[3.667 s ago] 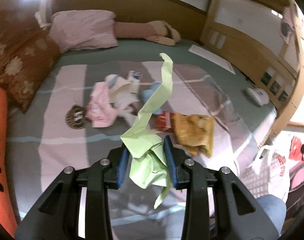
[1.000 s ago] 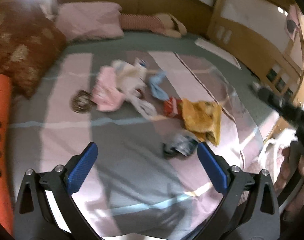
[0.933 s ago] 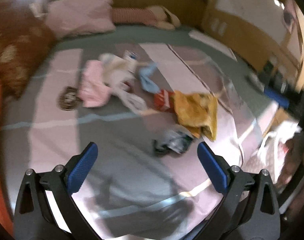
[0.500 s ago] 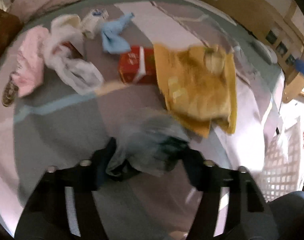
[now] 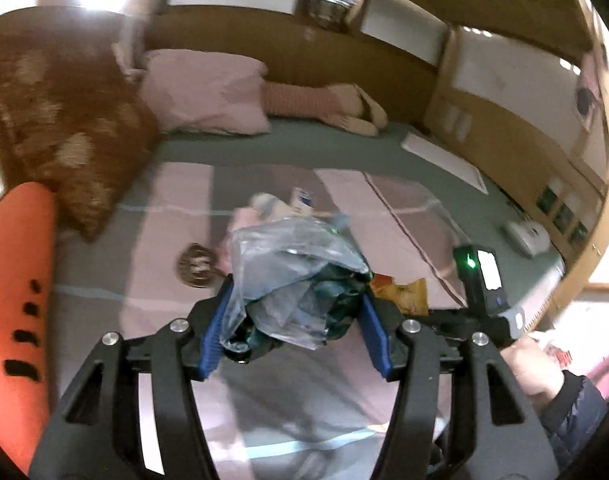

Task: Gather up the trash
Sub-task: 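Lift the clear plastic bag and yellow chip bag up off the bed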

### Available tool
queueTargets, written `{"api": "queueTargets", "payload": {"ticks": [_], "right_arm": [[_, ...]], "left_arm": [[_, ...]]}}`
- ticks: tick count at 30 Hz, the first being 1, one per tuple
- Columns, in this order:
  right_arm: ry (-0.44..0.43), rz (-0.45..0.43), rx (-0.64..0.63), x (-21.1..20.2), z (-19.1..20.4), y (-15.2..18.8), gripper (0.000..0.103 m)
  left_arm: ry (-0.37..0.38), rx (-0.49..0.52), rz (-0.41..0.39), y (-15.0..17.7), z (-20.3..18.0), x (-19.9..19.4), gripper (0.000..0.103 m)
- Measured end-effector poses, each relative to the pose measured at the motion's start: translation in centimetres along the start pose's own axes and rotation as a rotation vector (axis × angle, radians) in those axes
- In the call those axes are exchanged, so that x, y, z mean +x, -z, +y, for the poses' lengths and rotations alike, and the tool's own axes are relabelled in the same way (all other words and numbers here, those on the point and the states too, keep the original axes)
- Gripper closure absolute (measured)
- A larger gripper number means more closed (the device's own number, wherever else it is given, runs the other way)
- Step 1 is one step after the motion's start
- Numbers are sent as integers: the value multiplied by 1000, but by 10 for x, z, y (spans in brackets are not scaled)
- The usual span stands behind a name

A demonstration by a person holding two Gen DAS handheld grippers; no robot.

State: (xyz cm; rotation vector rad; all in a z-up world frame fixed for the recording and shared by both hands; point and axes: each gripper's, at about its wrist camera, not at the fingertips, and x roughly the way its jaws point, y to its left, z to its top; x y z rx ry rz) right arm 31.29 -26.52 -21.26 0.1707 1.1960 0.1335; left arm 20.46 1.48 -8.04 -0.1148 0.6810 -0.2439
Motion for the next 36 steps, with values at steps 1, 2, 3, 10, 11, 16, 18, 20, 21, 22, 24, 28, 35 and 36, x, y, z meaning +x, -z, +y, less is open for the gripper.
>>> {"api": "queueTargets", "payload": {"ticks": [1,2,3,10,11,16,18,20,21,22,24,28,35,36], "right_arm": [[-10,-32,-25,-11,7,1,55],[-6,-70,-47,-23,11,2,61],[16,-136,-80,-41,20,4,63],[-22,-459,-147,-124,60,44,67],[-18,-476,-160,-127,64,48,67],[-30,-477,-151,-128,60,42,67],[-42,-471,-138,-128,57,41,67],[-41,-470,-137,-127,56,42,67],[-44,-469,-138,-127,56,42,67],[-45,-470,-140,-128,56,42,67],[-42,-472,-142,-126,57,42,67],[-41,-470,-146,-126,60,43,67],[-41,-468,-146,-126,62,43,67],[-42,-468,-145,-126,62,43,67]], "left_arm": [[-14,-6,0,0,6,-1,45],[-20,-10,3,0,9,-2,45],[-27,-15,8,-3,11,1,45],[-38,-4,38,-1,12,11,43],[-38,-1,42,1,13,12,43],[-30,17,71,7,7,21,43],[-26,18,79,9,6,24,42],[-27,24,86,11,2,26,42],[-29,28,89,12,1,27,42],[-30,30,91,12,0,29,42],[-33,33,96,13,0,31,42],[-38,52,97,15,-3,33,42],[-34,57,107,17,-6,36,42],[-35,58,108,17,-6,36,42]]}}
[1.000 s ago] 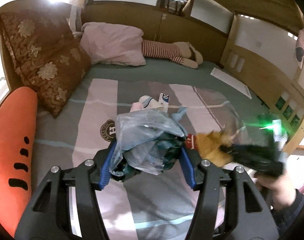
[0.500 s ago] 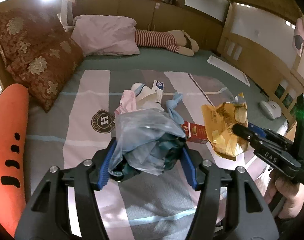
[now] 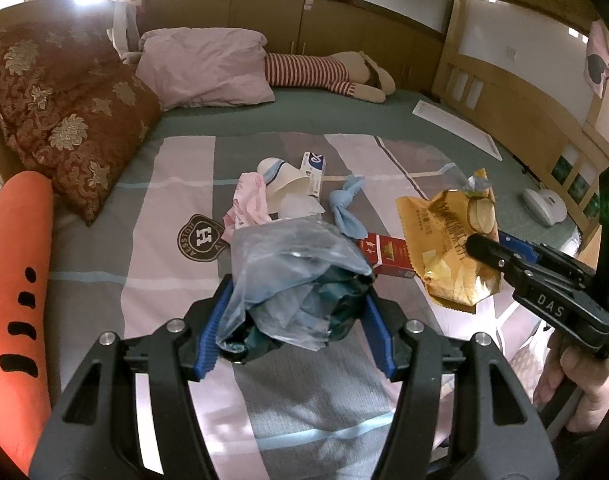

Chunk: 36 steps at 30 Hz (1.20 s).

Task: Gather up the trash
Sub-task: 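Lift the clear plastic bag and yellow chip bag up off the bed, then carry both items over the white plastic bag and open both tools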

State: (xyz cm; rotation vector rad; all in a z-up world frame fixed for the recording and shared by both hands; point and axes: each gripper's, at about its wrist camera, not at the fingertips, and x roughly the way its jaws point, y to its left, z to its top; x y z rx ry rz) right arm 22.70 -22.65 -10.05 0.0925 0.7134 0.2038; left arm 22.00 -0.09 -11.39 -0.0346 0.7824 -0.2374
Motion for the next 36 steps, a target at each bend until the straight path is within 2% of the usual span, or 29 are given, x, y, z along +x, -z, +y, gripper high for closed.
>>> {"api": "queueTargets", "payload": {"ticks": [30,33,36], "right_arm": [[0,-1,0,0,0,0,67],[-1,-14,9,-4,-5,0,67],[10,-66,46,-26,-20,1,67]], "left_arm": [[-7,3,16,2,2,6,42],[-7,3,18,2,3,7,42],[-3,3,29,2,3,12,42]]}}
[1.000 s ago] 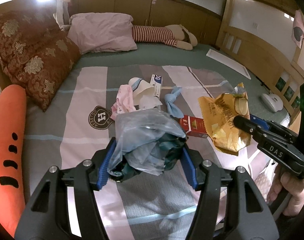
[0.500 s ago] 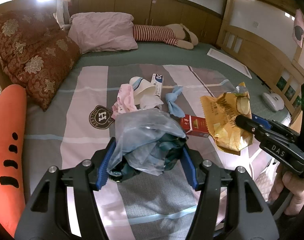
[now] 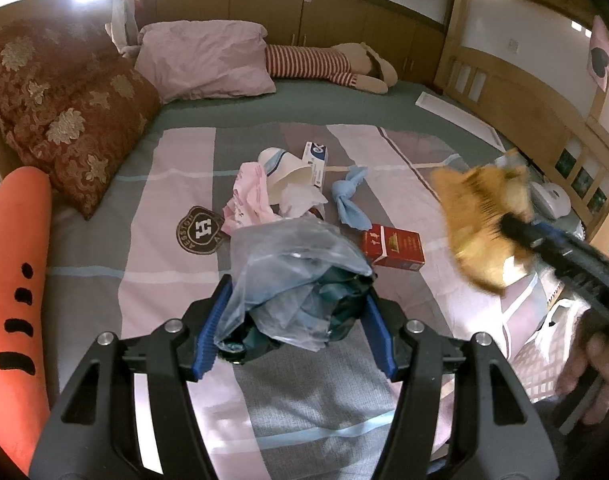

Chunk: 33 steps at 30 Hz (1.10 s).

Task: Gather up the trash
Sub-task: 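Carry both items over the white plastic bag and open both tools, then move both tools back over the trash on the bed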

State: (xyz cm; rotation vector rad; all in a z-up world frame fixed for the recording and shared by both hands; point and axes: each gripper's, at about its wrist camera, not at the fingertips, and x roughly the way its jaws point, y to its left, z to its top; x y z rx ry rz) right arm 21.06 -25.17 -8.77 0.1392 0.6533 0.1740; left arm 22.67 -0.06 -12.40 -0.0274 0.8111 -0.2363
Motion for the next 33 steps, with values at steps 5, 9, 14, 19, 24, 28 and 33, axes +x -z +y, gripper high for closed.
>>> {"api": "queueTargets", "payload": {"ticks": [5,9,14,19,24,28,33], "right_arm": [[20,-140,144,-95,-62,27,67],[212,-140,185,-174,-124,79,67],[409,-62,279,-228,-189,145,41],[450,-203,456,-290,-230,152,29],[450,-365,395,-331,-215,123,24],[418,-383,340,-328,-199,113,21],[337,-314,304,-281,-187,101,21]], "left_arm": [[43,25,8,3,-13,3,42],[121,86,6,9,-40,0,42],[307,198,32,16,-118,-11,42],[590,356,145,33,-262,-29,42],[748,528,226,65,-382,-38,14],[717,522,239,67,-393,-31,11],[591,419,147,27,-315,-27,10]]}}
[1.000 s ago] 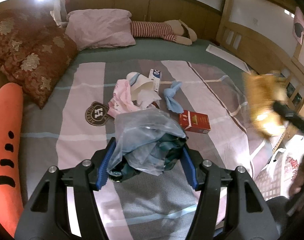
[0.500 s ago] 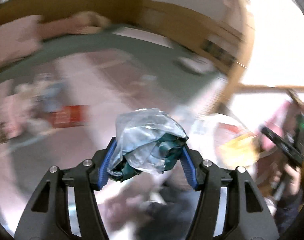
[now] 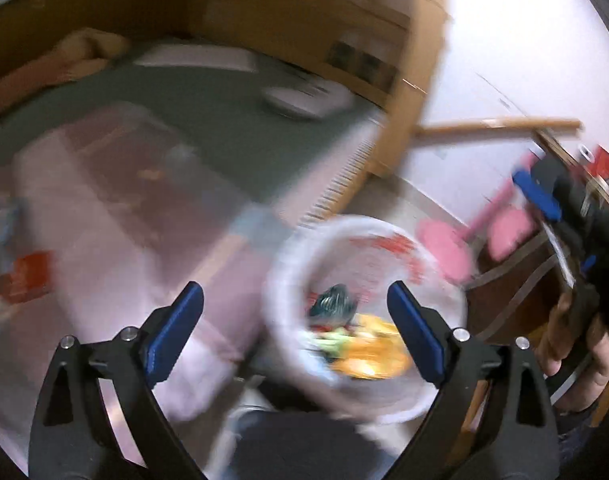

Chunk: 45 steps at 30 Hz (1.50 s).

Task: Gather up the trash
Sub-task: 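Move both tools back over the trash on the bed, then grasp the pink tissue with the left tool while the right tool grasps the blue cloth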

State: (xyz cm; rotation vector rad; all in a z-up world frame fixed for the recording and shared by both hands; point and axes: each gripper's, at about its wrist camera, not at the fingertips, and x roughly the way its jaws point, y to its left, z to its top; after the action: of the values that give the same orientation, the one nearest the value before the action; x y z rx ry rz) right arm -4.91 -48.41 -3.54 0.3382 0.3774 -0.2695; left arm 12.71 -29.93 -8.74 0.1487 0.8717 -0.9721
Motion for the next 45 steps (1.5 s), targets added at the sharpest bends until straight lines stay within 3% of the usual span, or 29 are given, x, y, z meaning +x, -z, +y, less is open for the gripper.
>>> {"api": "queueTargets", "payload": {"ticks": [3,7,9,13,17,19,20,21,22,26,30,45], "right_arm": [[-56,37,-27,27,29,2,21],[-181,123,-135,80,109,4,20],[-240,142,-179,98,149,6,20],[-389,214,-263,142,239,15,17],[-398,225,-321,171,285,36,17],[-348,225,-339,186,287,59,17],[-312,282,-338,196,286,70,17],[-309,350,-319,203,286,74,17],[-357,363,-269,203,282,71,17],[-332,261,-329,189,287,64,14],[-331,308,-300,196,282,65,14],[-339,318,-325,207,293,75,14]], "left_arm": [[-150,-89,-90,4,70,-52,7],[-387,-225,-174,28,164,-123,6],[-450,-302,-184,42,201,-147,6],[-494,-466,-213,87,253,-172,5],[-616,-453,-106,109,274,-154,5],[-616,-435,-110,112,276,-155,5],[-610,-441,-120,112,275,-156,5],[-599,-457,-133,113,276,-159,5],[-580,-476,-146,113,276,-161,5],[-571,-468,-154,110,272,-160,5],[-572,-466,-136,110,272,-153,5],[-582,-473,-119,112,276,-147,5]]}}
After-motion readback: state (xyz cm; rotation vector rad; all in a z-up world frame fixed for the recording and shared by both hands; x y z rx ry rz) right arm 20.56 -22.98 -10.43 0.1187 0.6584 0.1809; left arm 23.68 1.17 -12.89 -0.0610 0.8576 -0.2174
